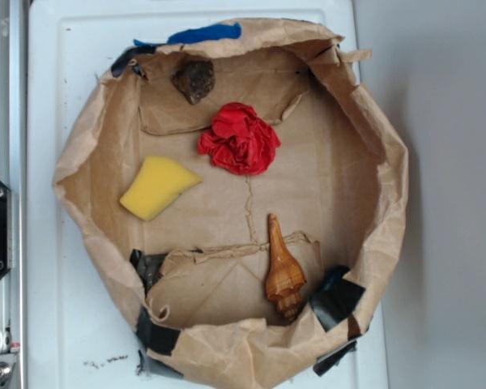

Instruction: Grab the green sponge.

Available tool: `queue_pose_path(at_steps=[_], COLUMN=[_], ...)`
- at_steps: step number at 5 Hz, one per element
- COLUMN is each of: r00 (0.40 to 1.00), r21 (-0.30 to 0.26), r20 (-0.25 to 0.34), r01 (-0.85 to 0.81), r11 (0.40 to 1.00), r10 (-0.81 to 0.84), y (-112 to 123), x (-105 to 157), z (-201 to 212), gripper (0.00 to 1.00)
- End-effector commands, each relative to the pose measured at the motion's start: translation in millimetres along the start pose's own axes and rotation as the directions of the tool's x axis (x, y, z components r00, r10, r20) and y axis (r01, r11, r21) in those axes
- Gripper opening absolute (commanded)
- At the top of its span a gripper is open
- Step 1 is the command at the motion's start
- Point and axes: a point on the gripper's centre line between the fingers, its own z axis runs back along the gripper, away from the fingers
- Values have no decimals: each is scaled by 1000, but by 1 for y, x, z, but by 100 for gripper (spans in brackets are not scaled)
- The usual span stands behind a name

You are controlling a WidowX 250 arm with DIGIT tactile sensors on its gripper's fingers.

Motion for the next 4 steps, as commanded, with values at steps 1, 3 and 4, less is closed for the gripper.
queue_pose_path(at_steps=[1,3,4], r00=[1000,983,973], r21=[0,37,68], r20=[0,-18,-10], r01=[0,-183,-228], r11=[1000,982,971], r10=[0,184,229], y=[0,-5,-1], x=[0,47,69], z=[0,-8,-21], gripper=[100,100,100])
